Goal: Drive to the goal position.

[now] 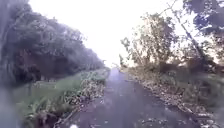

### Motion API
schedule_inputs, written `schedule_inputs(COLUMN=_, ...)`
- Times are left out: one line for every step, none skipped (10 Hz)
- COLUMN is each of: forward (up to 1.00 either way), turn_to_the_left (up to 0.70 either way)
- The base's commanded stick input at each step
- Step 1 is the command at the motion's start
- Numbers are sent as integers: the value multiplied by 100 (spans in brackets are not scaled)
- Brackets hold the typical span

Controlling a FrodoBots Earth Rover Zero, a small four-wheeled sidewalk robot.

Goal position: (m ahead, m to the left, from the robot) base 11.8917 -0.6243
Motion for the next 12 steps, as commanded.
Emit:
schedule_inputs(forward=70, turn_to_the_left=0)
schedule_inputs(forward=70, turn_to_the_left=0)
schedule_inputs(forward=70, turn_to_the_left=0)
schedule_inputs(forward=70, turn_to_the_left=0)
schedule_inputs(forward=70, turn_to_the_left=-25)
schedule_inputs(forward=70, turn_to_the_left=-31)
schedule_inputs(forward=70, turn_to_the_left=-35)
schedule_inputs(forward=70, turn_to_the_left=-35)
schedule_inputs(forward=70, turn_to_the_left=0)
schedule_inputs(forward=70, turn_to_the_left=0)
schedule_inputs(forward=70, turn_to_the_left=0)
schedule_inputs(forward=70, turn_to_the_left=0)
